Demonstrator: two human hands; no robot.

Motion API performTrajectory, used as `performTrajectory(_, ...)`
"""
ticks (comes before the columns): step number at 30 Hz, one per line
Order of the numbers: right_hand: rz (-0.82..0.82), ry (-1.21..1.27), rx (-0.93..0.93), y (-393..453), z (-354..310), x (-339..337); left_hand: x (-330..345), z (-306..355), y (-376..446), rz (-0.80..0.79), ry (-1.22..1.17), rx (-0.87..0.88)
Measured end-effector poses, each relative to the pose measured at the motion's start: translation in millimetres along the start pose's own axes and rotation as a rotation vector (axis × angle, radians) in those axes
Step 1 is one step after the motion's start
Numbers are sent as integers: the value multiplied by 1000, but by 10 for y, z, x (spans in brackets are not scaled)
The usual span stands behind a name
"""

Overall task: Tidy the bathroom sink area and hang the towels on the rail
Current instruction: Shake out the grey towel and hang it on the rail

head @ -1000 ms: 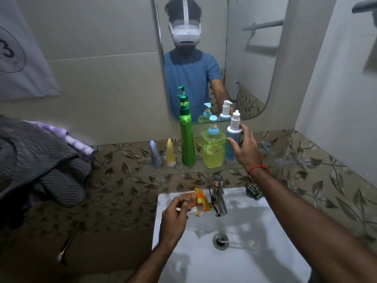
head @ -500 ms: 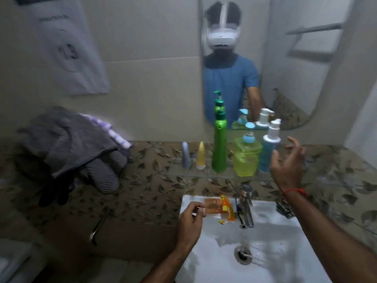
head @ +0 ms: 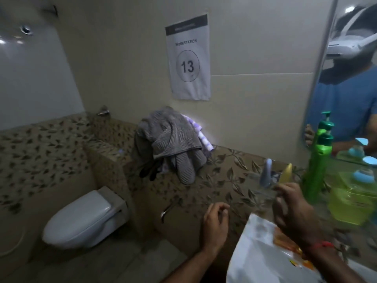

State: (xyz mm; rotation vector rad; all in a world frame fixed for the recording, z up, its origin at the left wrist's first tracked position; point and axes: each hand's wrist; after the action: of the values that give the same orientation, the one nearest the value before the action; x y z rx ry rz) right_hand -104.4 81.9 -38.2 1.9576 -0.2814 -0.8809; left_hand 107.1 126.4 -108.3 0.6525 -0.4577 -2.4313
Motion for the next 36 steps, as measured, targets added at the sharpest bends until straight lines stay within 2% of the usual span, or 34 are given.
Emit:
performTrajectory(4,-184,97,56,253,-350,486,-391,7,362,135,77,44)
performTrajectory(9,-227,171,48,769,-681,1017,-910,31,894,237,169,40)
performTrajectory(16,-325,184,43,1641,-1092,1758,-1458,26,1641,256,150,36)
performTrajectory(24,-375,121,229,2674,-1450,2713,-1481,-365,2614,211,90,-96)
performTrajectory(30,-424,-93,397,3210,-1573,3407,-1379,-790,3073,261,-44,-128)
performTrajectory(33,-328,-259,229,3331,-1662,3607,-1364,-972,3154,344,-78,-117)
performTrajectory(36,-175,-180,62,3418,-1795,3682,-1395,-1121,3216,440,-121,-164)
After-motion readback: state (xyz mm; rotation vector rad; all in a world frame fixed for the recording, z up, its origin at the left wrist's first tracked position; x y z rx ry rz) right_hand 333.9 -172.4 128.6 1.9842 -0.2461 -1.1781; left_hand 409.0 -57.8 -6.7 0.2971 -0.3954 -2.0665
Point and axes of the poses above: each hand's wrist, its own y-axis towards the middle knuckle, its own x-axis out of the palm, z = x × y, and after that the axes turned 7 degrees about z, right-handed
